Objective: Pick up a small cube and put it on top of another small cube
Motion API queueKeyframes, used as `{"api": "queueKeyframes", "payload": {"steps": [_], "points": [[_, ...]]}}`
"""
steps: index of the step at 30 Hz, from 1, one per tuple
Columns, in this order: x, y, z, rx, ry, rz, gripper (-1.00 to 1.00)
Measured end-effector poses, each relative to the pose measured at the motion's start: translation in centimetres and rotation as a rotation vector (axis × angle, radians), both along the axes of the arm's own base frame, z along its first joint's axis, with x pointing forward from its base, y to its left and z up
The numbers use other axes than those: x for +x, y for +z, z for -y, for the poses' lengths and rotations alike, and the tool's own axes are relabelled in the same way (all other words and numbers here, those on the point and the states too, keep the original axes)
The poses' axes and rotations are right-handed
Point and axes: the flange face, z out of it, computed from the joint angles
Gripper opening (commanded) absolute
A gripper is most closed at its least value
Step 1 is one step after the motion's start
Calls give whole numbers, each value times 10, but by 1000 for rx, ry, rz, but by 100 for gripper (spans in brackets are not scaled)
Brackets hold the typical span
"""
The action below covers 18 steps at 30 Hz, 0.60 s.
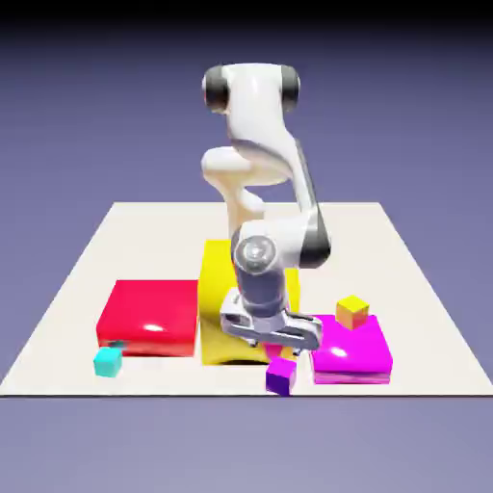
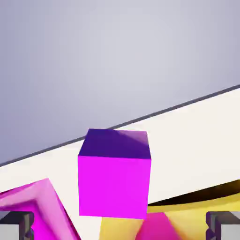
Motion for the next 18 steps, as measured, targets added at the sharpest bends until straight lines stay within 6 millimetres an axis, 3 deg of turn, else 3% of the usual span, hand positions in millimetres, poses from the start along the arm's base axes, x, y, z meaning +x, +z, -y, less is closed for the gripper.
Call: {"api": "queueKeyframes", "payload": {"steps": [2,5,6,8,11,12,14,18], "points": [[1,-5,-1,1,-4,-18,0],[-18,-63,-9,2,-4,-18,0],[-21,-69,-10,2,-4,-18,-100],[-21,-69,-10,4,-5,-18,-100],[-1,-12,-2,4,-5,-17,-100],[-4,4,-18,11,36,-18,-100],[-22,32,-69,26,166,-20,-100],[-76,86,-161,28,431,-21,-100]]}}
